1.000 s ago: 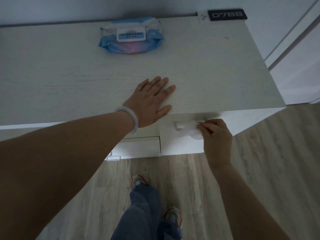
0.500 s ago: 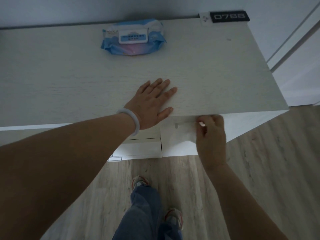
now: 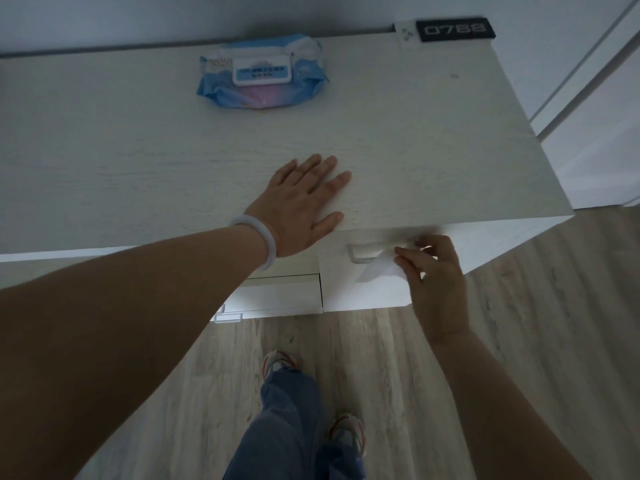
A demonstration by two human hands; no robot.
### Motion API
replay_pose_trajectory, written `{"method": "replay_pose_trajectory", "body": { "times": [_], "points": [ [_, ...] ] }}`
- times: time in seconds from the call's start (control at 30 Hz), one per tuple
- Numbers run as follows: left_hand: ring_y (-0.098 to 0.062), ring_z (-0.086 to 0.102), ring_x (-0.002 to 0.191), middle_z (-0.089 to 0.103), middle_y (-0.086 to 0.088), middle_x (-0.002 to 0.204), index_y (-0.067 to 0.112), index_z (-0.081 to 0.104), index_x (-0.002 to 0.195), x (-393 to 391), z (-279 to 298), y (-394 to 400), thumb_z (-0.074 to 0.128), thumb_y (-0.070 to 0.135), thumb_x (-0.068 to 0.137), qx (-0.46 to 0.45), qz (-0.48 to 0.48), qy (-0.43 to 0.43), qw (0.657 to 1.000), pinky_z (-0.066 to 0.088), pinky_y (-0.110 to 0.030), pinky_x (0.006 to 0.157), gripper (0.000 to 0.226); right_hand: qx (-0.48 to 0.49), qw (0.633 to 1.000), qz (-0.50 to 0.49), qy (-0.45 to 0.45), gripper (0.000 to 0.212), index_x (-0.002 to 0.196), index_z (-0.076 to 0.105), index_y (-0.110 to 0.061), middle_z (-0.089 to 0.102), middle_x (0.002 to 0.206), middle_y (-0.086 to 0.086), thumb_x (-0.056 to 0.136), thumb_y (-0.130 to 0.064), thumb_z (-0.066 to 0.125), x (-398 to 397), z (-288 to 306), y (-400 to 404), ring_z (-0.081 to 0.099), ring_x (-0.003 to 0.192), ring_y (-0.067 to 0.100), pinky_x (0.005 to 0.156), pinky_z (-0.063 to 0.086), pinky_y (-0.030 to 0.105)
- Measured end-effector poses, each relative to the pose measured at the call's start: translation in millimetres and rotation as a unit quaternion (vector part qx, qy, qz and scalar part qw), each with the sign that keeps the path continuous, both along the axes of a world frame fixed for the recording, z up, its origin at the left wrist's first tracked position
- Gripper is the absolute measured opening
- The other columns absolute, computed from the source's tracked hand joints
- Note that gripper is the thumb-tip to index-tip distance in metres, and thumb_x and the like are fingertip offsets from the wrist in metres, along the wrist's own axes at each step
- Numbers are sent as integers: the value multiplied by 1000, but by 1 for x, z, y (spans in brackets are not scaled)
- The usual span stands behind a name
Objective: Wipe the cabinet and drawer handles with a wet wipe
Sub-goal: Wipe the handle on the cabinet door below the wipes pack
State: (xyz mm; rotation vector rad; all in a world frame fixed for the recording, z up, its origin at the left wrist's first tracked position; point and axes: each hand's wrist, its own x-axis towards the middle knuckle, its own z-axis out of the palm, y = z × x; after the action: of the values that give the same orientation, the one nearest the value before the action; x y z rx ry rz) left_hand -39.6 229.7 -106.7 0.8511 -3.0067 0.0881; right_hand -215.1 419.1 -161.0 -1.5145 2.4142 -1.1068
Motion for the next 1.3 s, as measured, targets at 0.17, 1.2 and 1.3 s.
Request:
{"method": "replay_pose_trajectory", "body": {
  "times": [0.17, 1.2, 1.3],
  "points": [
    [-26, 16, 147, 18, -7, 159, 24, 18, 152, 0, 0, 0, 15, 56, 93, -4, -1, -2, 1000, 14, -45, 119, 67, 6, 1000, 8, 9, 12, 92, 72, 2, 54, 95, 8, 88, -8, 67, 5, 1, -2, 48, 79, 8, 76, 41, 9],
    [-26, 20, 146, 22, -7, 158, 24, 22, 152, 0, -5, -2, 17, 55, 94, -12, -4, 10, 1000, 16, -45, 118, 66, 76, 995, -62, 13, 23, 99, 70, 1, 46, 96, 10, 82, 12, 59, 20, 10, -5, 46, 73, 19, 67, 39, 25],
    [-26, 18, 147, 20, -7, 159, 24, 20, 152, -1, -4, -2, 16, 56, 94, -10, -5, 7, 1000, 16, -45, 119, 66, 112, 991, -67, 38, 26, 95, 67, 4, 46, 96, 15, 77, 18, 57, 29, 13, -13, 49, 72, 27, 63, 38, 27]
  ]
}}
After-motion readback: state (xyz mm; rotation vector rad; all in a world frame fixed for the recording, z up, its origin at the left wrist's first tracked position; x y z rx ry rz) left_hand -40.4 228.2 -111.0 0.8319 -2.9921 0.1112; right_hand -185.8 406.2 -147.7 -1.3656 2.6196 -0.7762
